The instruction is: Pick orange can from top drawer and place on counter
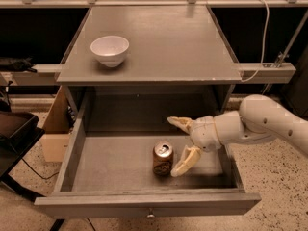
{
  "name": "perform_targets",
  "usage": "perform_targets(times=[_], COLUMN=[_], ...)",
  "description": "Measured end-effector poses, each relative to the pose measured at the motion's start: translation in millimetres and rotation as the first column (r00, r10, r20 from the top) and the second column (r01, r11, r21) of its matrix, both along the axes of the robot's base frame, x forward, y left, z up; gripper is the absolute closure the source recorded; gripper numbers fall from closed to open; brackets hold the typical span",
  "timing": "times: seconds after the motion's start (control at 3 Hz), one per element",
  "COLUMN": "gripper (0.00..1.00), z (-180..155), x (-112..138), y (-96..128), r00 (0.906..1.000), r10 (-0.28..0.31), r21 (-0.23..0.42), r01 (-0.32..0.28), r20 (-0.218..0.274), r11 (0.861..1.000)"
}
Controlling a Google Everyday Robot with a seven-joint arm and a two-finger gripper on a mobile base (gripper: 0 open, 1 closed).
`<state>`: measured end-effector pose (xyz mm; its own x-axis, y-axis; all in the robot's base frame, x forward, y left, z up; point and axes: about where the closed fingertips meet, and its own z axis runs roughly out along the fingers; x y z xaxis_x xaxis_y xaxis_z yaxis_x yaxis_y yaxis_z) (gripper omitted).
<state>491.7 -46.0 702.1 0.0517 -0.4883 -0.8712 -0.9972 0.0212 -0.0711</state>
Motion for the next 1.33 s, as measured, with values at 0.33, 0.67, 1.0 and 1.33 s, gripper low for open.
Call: perform_targets(times=[0.33,0.67,1.0,1.33], gripper=[0.0,0.18,0.42,0.65], z=[-23,-41,-43,-43], x=[-3,-8,-9,-9], y=[10,26,27,27], r00=[0.9999,0.9995,0.9994,0.9994], r10=[0.014,0.025,0.026,0.026], r21=[0.025,0.057,0.06,0.06], r01=[-0.014,-0.023,-0.025,-0.025], r20=[-0.008,-0.021,-0.023,-0.023], r11=[1.0,0.998,0.998,0.998])
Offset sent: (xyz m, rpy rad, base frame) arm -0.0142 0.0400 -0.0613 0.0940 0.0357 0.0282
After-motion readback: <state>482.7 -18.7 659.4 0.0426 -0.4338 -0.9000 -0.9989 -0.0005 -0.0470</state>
